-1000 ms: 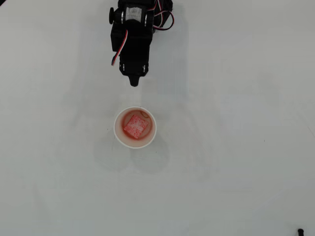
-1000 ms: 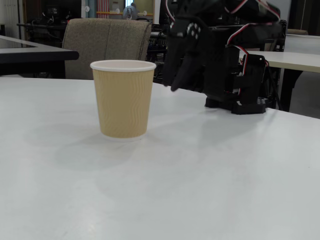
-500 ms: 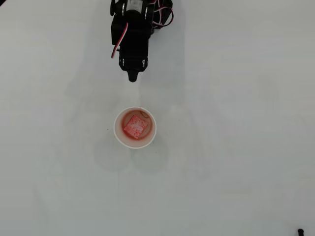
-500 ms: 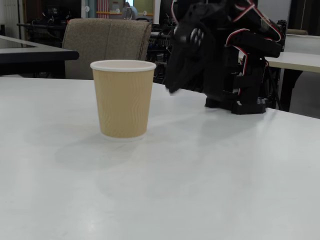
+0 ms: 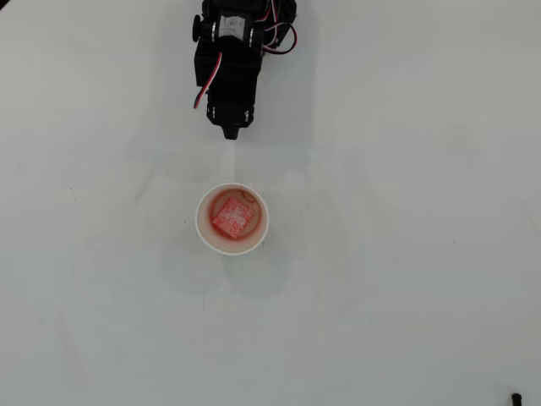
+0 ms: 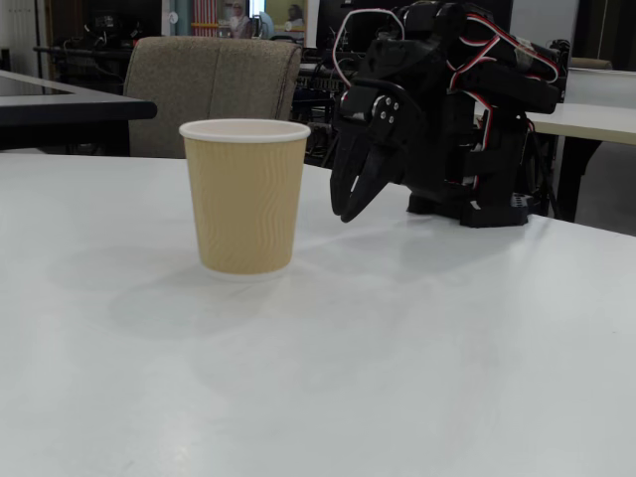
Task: Grasp a red cube and put it in the cup.
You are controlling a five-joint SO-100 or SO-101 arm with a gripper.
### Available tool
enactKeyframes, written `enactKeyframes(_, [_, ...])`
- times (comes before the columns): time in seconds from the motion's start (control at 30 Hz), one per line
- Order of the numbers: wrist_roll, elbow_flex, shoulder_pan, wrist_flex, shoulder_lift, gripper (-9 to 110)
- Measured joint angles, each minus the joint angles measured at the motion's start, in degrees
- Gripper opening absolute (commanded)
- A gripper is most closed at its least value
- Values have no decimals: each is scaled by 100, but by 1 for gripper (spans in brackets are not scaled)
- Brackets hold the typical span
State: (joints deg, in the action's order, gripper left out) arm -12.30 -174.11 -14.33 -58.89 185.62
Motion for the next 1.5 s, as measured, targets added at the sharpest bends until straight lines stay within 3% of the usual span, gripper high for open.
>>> enactKeyframes(0.63, [79,0,0,-185,0,0])
enactKeyframes(1.5, [817,-141,-211,1125,18,0])
